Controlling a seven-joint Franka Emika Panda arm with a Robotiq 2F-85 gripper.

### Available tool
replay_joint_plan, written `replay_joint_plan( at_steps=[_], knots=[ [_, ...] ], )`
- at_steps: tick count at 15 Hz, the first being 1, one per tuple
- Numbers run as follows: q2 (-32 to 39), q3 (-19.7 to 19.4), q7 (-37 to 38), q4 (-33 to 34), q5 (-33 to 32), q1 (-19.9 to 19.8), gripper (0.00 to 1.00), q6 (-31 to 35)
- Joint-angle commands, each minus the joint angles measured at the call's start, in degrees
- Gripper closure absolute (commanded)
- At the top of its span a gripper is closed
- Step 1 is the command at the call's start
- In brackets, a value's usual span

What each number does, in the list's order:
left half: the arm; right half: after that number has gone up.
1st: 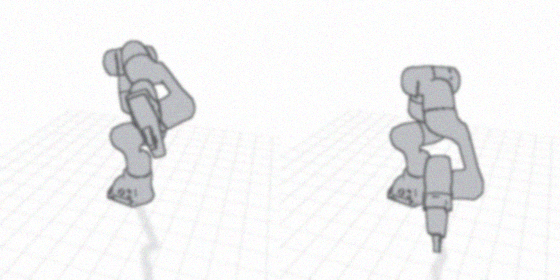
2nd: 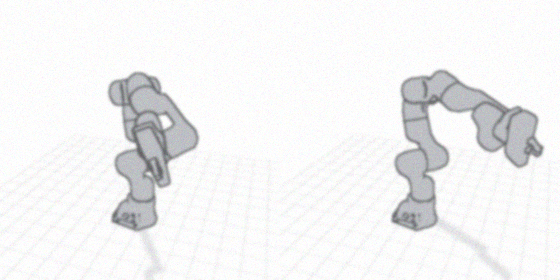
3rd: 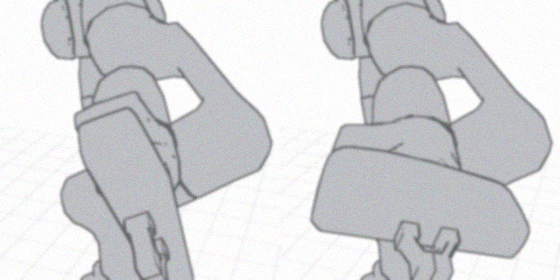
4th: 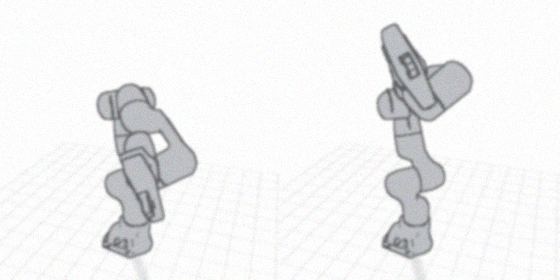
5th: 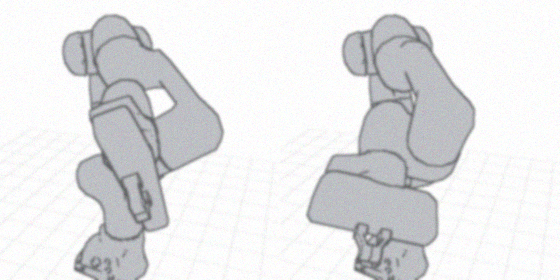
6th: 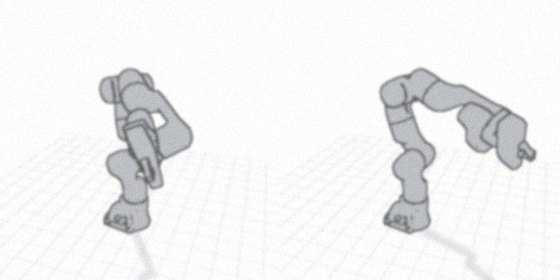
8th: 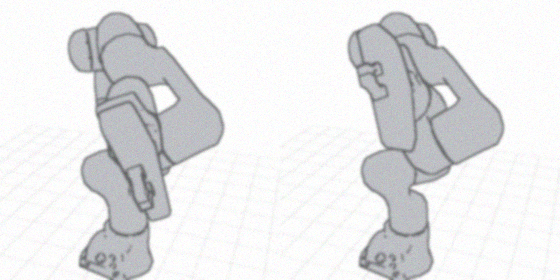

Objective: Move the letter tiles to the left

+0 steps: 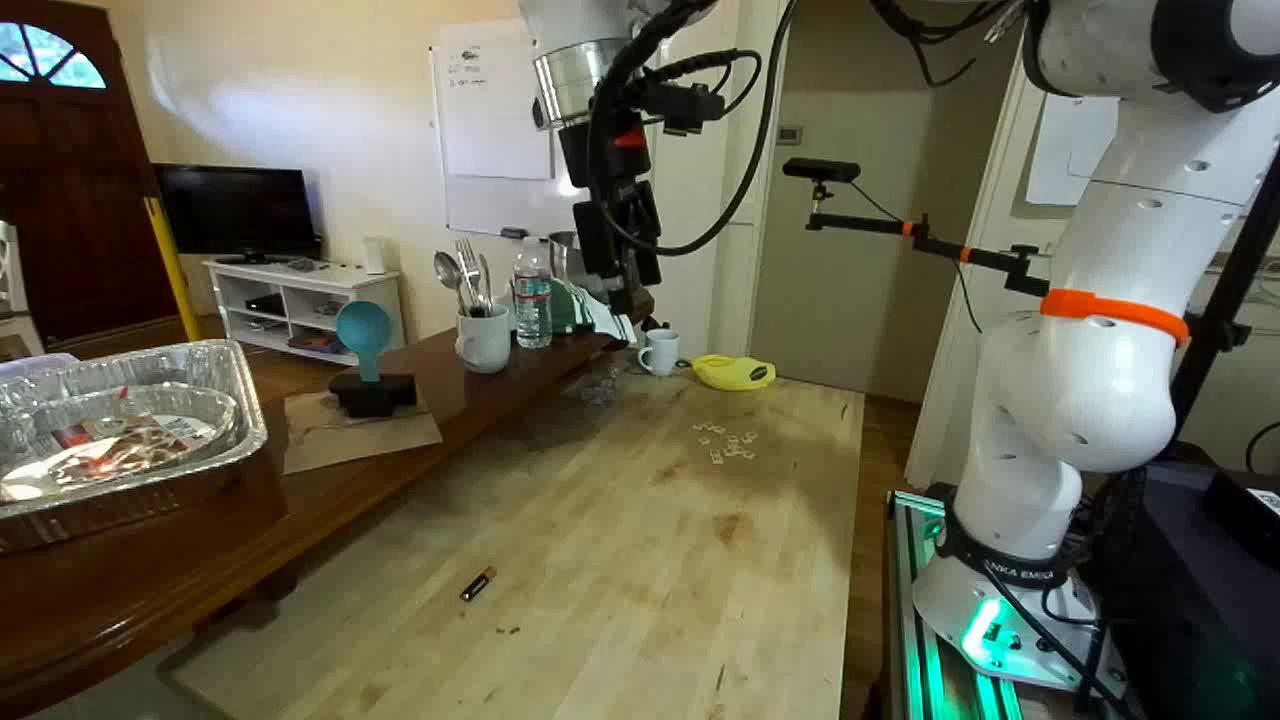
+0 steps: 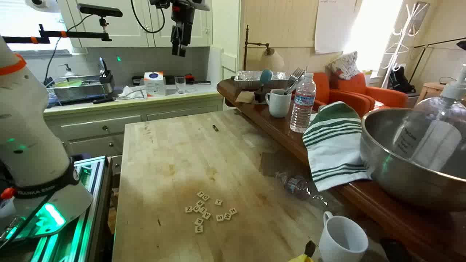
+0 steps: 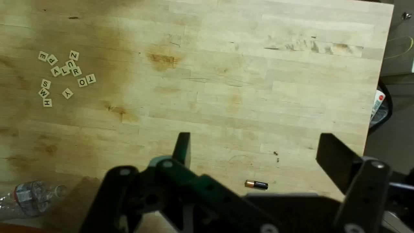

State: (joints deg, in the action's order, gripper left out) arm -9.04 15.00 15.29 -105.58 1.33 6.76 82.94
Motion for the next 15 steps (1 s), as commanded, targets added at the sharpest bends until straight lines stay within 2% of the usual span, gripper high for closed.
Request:
replay_joint_plan(
  at_steps=[1, 8, 13, 15],
  knots=[
    [0.15, -0.97, 0.18, 0.22, -0.15, 1.12, 0.00, -0.17],
    [-0.29, -1.58, 0.89, -1.11, -0.26, 0.55, 0.00, 0.17],
    [-5.60, -7.90, 0.19, -10.48, 0.39, -3.31, 0.00, 2.10],
    [-7.44, -10.63, -2.67, -14.45, -0.57, -4.87, 0.00, 5.27]
  ],
)
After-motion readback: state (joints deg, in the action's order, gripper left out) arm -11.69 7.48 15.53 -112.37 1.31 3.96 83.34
